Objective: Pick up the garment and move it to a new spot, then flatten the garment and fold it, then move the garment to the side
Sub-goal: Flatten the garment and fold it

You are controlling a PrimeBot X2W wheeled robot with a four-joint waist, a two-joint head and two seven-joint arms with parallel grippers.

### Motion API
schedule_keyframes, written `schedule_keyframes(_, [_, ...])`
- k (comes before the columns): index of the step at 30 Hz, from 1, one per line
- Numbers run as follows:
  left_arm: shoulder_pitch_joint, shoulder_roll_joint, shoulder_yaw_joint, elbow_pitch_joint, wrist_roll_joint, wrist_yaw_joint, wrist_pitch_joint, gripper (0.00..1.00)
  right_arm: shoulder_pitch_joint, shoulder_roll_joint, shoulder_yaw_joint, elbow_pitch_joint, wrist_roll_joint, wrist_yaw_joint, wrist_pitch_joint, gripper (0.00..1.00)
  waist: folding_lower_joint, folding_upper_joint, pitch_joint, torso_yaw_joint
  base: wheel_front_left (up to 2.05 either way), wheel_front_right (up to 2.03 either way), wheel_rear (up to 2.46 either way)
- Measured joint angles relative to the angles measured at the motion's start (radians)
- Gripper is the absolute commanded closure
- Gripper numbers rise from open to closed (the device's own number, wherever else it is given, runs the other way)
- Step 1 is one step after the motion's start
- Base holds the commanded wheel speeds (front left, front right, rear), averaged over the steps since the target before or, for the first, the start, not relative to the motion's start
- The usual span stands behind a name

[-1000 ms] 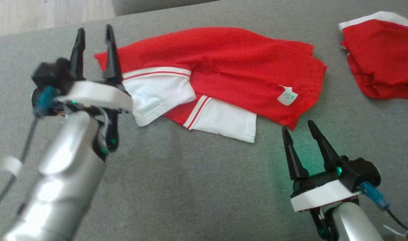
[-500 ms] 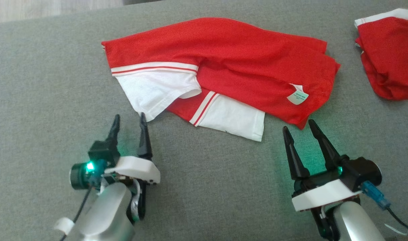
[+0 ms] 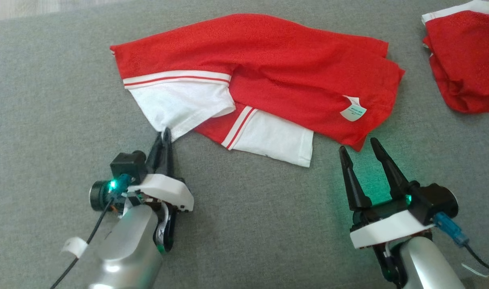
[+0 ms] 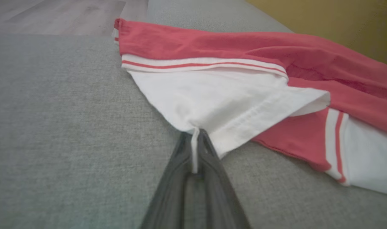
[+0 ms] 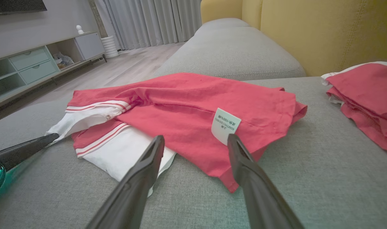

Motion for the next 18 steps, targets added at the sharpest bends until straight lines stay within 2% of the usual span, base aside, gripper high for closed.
schedule_keyframes(5, [0.003,-0.008,0.025,-0.094,-0.003,-0.042,0.006,1.0,0.0,-0.002,-0.009,0.026,0.0,0.0,0.0,0.0,0.0001,0.0,-0.004,0.013,0.0,0.0,0.0])
schedule_keyframes(12, [0.036,0.003,0.148,-0.368,0.039,-0.043,0.006,1.0,0.001,0.007,-0.08,0.059,0.033,0.0,0.0,0.0,0.0001,0.0,-0.019,0.028,0.0,0.0,0.0])
schedule_keyframes(18, [0.074,0.03,0.193,-0.48,0.044,-0.051,0.006,1.0,-0.041,0.007,-0.127,0.134,0.174,0.0,0.0,0.0,0.0,0.0,-0.027,0.036,0.0,0.0,0.0])
